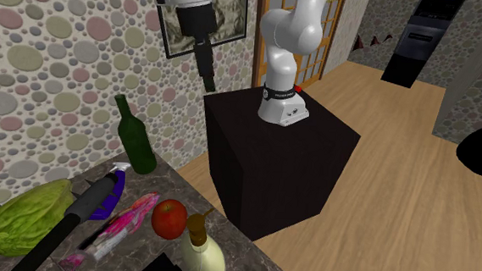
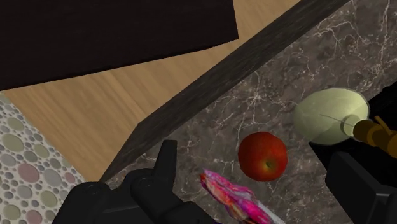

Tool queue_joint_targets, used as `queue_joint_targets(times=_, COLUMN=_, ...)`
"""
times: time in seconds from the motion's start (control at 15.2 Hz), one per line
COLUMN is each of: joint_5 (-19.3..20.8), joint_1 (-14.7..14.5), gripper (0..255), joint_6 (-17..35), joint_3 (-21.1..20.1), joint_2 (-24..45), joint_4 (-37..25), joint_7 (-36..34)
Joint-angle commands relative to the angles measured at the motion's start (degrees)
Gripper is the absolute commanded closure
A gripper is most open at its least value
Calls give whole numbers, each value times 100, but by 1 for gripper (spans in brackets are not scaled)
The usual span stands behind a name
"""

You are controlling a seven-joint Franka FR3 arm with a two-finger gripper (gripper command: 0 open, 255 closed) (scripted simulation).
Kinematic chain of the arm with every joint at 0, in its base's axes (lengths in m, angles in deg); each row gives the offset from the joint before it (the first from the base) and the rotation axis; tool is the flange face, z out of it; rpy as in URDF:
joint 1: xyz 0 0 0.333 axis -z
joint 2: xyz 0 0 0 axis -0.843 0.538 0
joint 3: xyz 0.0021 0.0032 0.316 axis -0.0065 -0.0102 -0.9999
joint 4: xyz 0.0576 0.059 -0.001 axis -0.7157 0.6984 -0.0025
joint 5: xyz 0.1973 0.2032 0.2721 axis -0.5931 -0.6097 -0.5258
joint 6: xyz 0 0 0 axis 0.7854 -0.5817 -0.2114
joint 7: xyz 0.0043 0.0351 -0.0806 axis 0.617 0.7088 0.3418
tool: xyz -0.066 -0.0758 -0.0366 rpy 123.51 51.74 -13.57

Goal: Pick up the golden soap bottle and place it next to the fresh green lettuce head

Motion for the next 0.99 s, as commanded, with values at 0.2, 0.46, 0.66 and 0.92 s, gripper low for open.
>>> queue_joint_targets(times=0.2, joint_5=2, joint_1=-67, gripper=0, joint_6=910, joint_3=-662, joint_2=885, joint_4=-223, joint_7=-710)
queue_joint_targets(times=0.46, joint_5=317, joint_1=-40, gripper=0, joint_6=1557, joint_3=-1153, joint_2=1744, joint_4=-574, joint_7=-1401)
queue_joint_targets(times=0.66, joint_5=790, joint_1=-13, gripper=0, joint_6=1973, joint_3=-1465, joint_2=2465, joint_4=-920, joint_7=-2041)
queue_joint_targets(times=0.92, joint_5=1726, joint_1=-130, gripper=0, joint_6=2363, joint_3=-1658, joint_2=3505, joint_4=-1502, joint_7=-3048)
